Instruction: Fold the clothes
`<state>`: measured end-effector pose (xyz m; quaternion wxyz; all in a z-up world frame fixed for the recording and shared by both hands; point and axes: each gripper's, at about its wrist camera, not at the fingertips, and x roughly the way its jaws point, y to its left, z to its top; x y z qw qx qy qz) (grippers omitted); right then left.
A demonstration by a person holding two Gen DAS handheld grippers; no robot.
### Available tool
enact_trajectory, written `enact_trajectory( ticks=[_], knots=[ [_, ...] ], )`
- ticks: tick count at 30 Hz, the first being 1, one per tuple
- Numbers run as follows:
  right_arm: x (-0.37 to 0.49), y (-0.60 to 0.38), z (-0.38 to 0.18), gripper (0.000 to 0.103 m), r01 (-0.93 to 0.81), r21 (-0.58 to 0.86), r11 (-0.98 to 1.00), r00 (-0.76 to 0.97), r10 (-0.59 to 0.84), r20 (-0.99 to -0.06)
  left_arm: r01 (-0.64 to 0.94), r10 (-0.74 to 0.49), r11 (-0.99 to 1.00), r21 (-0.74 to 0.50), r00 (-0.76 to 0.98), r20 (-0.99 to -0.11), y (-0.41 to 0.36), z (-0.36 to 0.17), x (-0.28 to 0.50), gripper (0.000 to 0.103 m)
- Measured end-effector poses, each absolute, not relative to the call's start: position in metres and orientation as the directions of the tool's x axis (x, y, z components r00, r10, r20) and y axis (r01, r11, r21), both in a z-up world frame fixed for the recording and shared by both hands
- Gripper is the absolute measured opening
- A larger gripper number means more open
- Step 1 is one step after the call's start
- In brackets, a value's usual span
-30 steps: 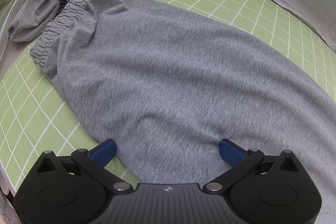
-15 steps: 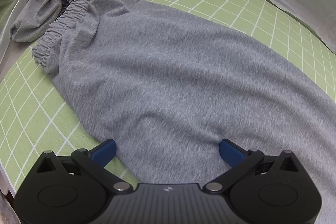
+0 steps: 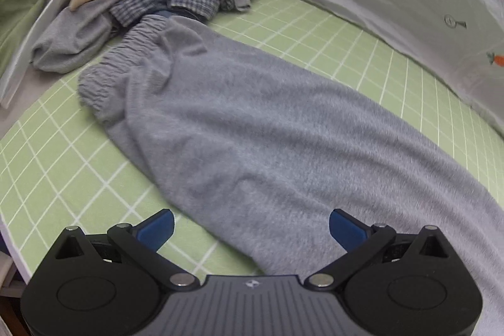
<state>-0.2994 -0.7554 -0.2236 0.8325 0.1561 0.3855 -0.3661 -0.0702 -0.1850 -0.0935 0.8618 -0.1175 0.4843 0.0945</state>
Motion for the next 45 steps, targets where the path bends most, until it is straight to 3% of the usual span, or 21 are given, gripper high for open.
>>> enact_trajectory(
  ticks=[3, 14, 29, 41, 45],
  knots=[
    [-0.288, -0.735, -0.218, 0.103, 0.684, -0.011, 0.729, 0.472, -0.455, -0.755, -0.292, 0.050, 0.948, -0.125, 0.526, -0.849, -0.170, -0.089, -0.081, 0.103],
    [-0.252, -0.636, -0.203, 0.103, 0.560, 0.181, 0.809, 0.619, -0.263, -0.740, -0.331, 0.042, 0.928, -0.173, 0.552, -0.833, -0.093, -0.089, -0.085, 0.103],
    [-0.248, -0.561, -0.195, 0.103, 0.681, 0.207, 0.702, 0.572, -0.334, -0.749, -0.416, 0.057, 0.881, -0.225, 0.566, -0.822, 0.012, -0.108, -0.018, 0.103],
    [-0.251, -0.531, -0.183, 0.103, 0.749, 0.221, 0.625, 0.526, -0.357, -0.772, -0.327, 0.000, 0.910, -0.256, 0.617, -0.787, 0.027, -0.122, 0.016, 0.102],
    [-0.261, -0.527, -0.180, 0.103, 0.771, 0.211, 0.600, 0.509, -0.384, -0.770, -0.310, -0.031, 0.908, -0.281, 0.619, -0.785, 0.025, -0.128, 0.022, 0.092]
  ],
)
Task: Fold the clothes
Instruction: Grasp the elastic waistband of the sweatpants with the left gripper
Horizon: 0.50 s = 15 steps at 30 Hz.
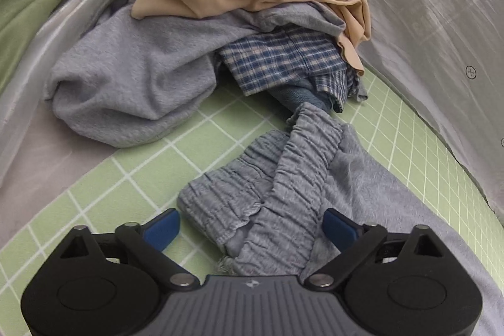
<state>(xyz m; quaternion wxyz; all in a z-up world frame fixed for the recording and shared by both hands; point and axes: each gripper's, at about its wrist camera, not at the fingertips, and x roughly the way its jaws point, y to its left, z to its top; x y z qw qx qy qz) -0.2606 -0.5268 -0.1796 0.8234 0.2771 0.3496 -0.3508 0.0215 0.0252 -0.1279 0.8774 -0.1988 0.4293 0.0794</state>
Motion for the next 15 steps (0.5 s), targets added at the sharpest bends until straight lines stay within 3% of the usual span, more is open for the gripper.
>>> enact_trajectory(
  ticks=[2, 5, 6, 9, 15],
  knots=[
    [-0.267, -0.526, -0.179, 0.103, 0.786, 0.209, 0.582, 0.499, -0.398, -0.770, -0.299, -0.030, 0.915, -0.269, 0.617, -0.787, 0.022, -0.130, 0.025, 0.087],
    [-0.281, -0.525, -0.179, 0.103, 0.809, 0.221, 0.545, 0.488, -0.414, -0.769, -0.276, -0.036, 0.926, -0.259, 0.615, -0.787, 0.019, -0.127, 0.028, 0.062],
    [-0.285, -0.525, -0.180, 0.103, 0.813, 0.224, 0.538, 0.487, -0.416, -0.768, -0.263, -0.065, 0.922, -0.285, 0.620, -0.782, 0.019, -0.126, 0.027, 0.048],
    [-0.293, -0.525, -0.182, 0.103, 0.822, 0.226, 0.523, 0.481, -0.423, -0.768, -0.198, -0.140, 0.918, -0.342, 0.645, -0.751, 0.018, -0.121, 0.025, 0.031],
    [-0.290, -0.537, -0.195, 0.103, 0.807, 0.274, 0.523, 0.511, -0.387, -0.767, -0.125, -0.195, 0.912, -0.391, 0.707, -0.680, 0.000, -0.092, 0.014, 0.024]
  ],
)
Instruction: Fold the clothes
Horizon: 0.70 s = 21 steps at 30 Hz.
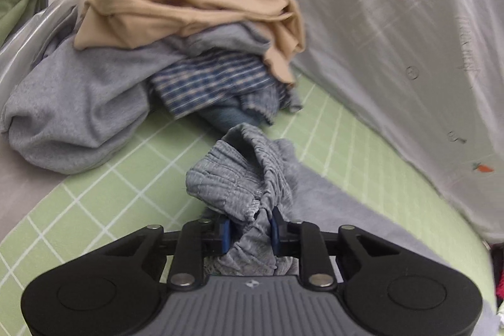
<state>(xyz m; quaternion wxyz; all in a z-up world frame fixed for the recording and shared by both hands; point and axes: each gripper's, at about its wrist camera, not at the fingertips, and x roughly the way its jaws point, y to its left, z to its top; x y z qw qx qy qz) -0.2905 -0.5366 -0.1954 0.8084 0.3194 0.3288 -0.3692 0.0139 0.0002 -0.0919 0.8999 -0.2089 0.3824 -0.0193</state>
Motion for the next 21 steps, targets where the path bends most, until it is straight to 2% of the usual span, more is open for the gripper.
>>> enact_trajectory(
  ticks=[7, 12, 21],
  knots=[
    [-0.273, -0.556, -0.198, 0.103, 0.732, 0.263, 0.628, 0.551, -0.320, -0.771, -0.043, -0.232, 0.917, -0.396, 0.750, -0.619, -0.062, -0.055, -0.012, 0.022],
    [-0.271, -0.583, -0.199, 0.103, 0.691, 0.292, 0.661, 0.581, -0.267, -0.769, 0.026, -0.282, 0.918, -0.396, 0.743, -0.607, -0.125, -0.042, -0.034, 0.021],
    [-0.281, -0.652, -0.197, 0.103, 0.658, 0.306, 0.688, 0.608, -0.246, -0.754, 0.171, -0.363, 0.924, -0.342, 0.674, -0.643, -0.255, -0.048, -0.058, 0.021]
  ],
)
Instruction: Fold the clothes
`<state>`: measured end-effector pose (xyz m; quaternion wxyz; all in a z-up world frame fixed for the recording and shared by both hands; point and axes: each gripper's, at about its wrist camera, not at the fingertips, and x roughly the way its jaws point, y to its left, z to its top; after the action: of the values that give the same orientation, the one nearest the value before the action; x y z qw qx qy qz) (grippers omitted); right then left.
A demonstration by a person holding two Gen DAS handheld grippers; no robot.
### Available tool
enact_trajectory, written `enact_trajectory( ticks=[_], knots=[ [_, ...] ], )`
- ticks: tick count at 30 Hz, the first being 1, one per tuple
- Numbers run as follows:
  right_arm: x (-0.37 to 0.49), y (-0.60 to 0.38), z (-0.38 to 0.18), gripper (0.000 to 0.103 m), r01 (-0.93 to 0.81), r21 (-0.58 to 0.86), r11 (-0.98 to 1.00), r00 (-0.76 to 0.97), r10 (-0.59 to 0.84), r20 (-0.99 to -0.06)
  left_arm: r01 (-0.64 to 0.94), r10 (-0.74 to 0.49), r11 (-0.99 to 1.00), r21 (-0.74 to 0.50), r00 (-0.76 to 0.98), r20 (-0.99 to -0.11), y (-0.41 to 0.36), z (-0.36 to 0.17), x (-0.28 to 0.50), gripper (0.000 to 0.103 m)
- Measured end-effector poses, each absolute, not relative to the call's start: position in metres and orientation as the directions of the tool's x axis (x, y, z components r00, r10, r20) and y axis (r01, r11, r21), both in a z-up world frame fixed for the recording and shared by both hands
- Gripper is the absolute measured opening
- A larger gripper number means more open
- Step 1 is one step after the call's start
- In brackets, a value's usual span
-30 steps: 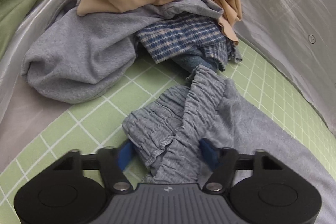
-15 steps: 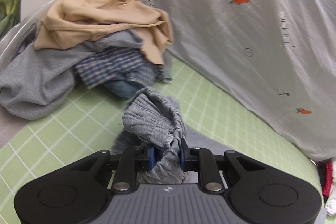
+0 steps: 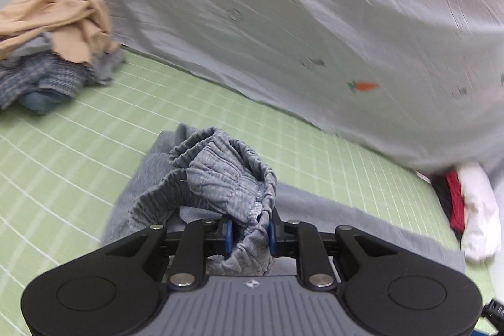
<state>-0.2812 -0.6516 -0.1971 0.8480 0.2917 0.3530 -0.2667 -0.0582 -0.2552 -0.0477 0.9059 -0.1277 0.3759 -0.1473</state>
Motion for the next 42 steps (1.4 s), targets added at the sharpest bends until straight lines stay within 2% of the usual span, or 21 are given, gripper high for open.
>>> enact_trajectory(
  ticks=[6, 11, 12, 16, 17, 19, 22, 27, 37, 38, 39, 40, 42],
  knots=[
    [-0.293, -0.690, -0.199, 0.103, 0.654, 0.301, 0.694, 0.605, -0.242, -0.758, 0.141, -0.277, 0.961, -0.240, 0.562, -0.779, -0.313, -0.090, -0.063, 0.025],
    [-0.303, -0.709, -0.204, 0.103, 0.663, 0.303, 0.685, 0.599, -0.241, -0.764, 0.090, -0.263, 0.962, -0.259, 0.573, -0.777, -0.312, -0.091, -0.070, 0.026],
    [-0.304, -0.712, -0.206, 0.103, 0.665, 0.305, 0.682, 0.596, -0.238, -0.767, 0.089, -0.262, 0.962, -0.260, 0.579, -0.772, -0.312, -0.088, -0.071, 0.029],
    [-0.307, -0.713, -0.211, 0.103, 0.669, 0.310, 0.676, 0.587, -0.225, -0.778, 0.152, -0.316, 0.947, -0.282, 0.593, -0.741, -0.322, -0.074, -0.076, 0.051],
    [-0.307, -0.711, -0.212, 0.103, 0.668, 0.310, 0.677, 0.587, -0.222, -0.779, 0.174, -0.345, 0.937, -0.302, 0.590, -0.730, -0.324, -0.071, -0.078, 0.053],
    [-0.306, -0.706, -0.213, 0.103, 0.662, 0.314, 0.680, 0.590, -0.214, -0.779, 0.214, -0.396, 0.917, -0.336, 0.583, -0.710, -0.326, -0.065, -0.080, 0.053],
    [-0.304, -0.697, -0.214, 0.103, 0.656, 0.323, 0.683, 0.596, -0.206, -0.776, 0.232, -0.394, 0.919, -0.320, 0.595, -0.701, -0.323, -0.056, -0.081, 0.053],
    [-0.301, -0.679, -0.213, 0.103, 0.650, 0.327, 0.686, 0.601, -0.200, -0.774, 0.159, -0.368, 0.923, -0.351, 0.637, -0.678, -0.289, -0.042, -0.077, 0.053],
    [-0.296, -0.656, -0.213, 0.103, 0.666, 0.321, 0.674, 0.587, -0.208, -0.782, 0.144, -0.359, 0.929, -0.341, 0.575, -0.735, -0.282, -0.057, -0.038, 0.051],
    [-0.296, -0.656, -0.212, 0.103, 0.668, 0.316, 0.673, 0.586, -0.214, -0.782, 0.131, -0.356, 0.929, -0.345, 0.566, -0.744, -0.283, -0.062, -0.034, 0.051],
    [-0.297, -0.655, -0.212, 0.103, 0.673, 0.313, 0.670, 0.583, -0.220, -0.782, 0.120, -0.355, 0.929, -0.350, 0.556, -0.751, -0.285, -0.067, -0.030, 0.046],
    [-0.298, -0.656, -0.212, 0.103, 0.679, 0.313, 0.665, 0.580, -0.224, -0.783, 0.116, -0.362, 0.926, -0.359, 0.544, -0.757, -0.286, -0.072, -0.026, 0.029],
    [-0.301, -0.658, -0.212, 0.103, 0.692, 0.314, 0.650, 0.574, -0.232, -0.785, 0.117, -0.385, 0.916, -0.385, 0.529, -0.756, -0.289, -0.078, -0.021, 0.013]
  ],
)
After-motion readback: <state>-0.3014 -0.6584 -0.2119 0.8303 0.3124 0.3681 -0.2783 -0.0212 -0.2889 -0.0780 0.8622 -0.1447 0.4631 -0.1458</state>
